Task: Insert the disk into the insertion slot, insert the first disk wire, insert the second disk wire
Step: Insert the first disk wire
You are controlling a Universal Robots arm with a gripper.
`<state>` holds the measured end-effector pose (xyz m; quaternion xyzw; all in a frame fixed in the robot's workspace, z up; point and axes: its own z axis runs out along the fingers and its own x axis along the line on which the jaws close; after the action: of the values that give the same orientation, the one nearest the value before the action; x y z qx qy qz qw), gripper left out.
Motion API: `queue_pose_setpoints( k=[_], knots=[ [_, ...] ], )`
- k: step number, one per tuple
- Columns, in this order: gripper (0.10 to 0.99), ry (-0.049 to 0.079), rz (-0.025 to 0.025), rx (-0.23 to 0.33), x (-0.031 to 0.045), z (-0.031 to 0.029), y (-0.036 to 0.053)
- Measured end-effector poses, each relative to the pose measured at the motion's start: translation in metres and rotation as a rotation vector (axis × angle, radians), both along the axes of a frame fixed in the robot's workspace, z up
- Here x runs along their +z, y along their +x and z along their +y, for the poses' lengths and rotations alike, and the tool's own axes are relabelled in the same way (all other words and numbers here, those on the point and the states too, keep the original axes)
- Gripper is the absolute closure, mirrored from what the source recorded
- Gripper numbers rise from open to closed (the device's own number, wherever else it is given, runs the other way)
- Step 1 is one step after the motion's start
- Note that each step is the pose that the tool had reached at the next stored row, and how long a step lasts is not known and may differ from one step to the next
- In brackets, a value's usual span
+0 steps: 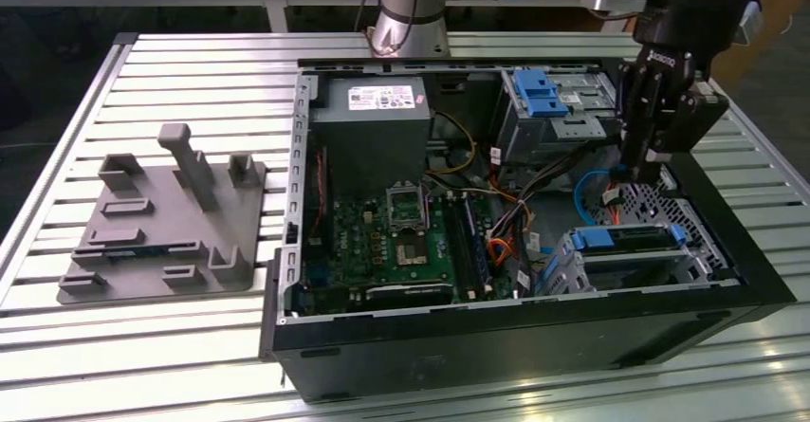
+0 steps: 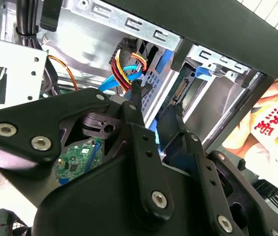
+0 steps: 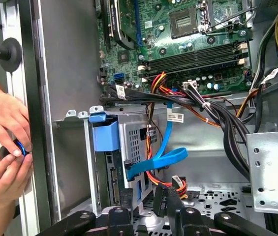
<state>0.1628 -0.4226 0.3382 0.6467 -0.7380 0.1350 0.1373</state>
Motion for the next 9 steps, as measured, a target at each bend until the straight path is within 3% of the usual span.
queue_pose_setpoints(
  k=[9],
  knots=[
    [0.678, -0.001, 0.0000, -0.002, 0.0053, 0.0043, 0.0002]
  ],
)
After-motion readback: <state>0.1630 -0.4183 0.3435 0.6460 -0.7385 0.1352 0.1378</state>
